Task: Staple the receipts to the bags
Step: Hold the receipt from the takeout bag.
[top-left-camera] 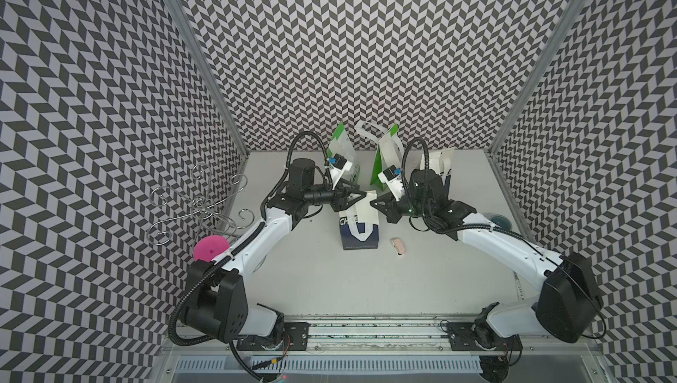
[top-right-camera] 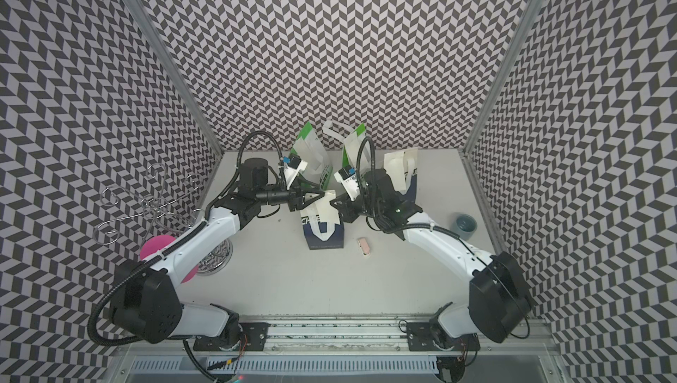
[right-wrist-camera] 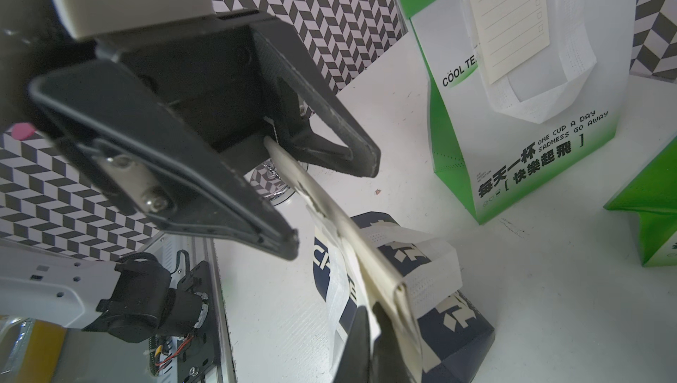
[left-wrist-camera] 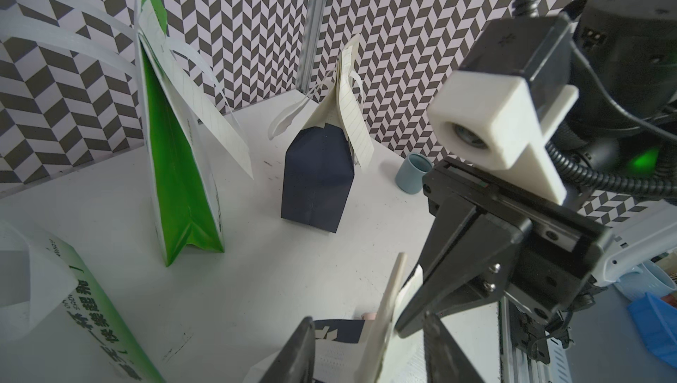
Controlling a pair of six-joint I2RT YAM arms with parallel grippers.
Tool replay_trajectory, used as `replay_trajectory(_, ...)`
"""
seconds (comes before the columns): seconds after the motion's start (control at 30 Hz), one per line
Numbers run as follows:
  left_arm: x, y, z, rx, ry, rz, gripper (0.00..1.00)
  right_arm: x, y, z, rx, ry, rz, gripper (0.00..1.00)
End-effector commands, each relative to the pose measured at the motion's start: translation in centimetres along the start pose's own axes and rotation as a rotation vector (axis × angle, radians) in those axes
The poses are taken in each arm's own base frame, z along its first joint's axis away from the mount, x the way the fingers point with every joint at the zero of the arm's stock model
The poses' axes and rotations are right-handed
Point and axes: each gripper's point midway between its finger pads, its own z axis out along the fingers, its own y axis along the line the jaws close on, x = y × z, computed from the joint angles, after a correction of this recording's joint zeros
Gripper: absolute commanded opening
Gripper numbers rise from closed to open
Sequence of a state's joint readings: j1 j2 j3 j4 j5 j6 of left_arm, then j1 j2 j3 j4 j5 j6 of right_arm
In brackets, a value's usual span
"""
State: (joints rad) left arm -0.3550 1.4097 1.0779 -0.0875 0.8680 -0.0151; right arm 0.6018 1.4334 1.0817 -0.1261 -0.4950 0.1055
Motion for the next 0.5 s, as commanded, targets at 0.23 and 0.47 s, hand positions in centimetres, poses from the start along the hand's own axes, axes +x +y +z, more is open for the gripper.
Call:
replay_trajectory(0.23, -0.23, -0.23, 0.44, -0.001, 0.016, 0.031, 0.43, -2.74, 0.59, -0.22, -0.028, -0.079, -0.044, 0.0)
replay_trajectory(0.47, -0.19, -0.24, 0.53, -0.001, 0.019, 0.034, 0.18, -2.64, 0.05, -0.05, -0.011, -0.074, -0.045, 0.0)
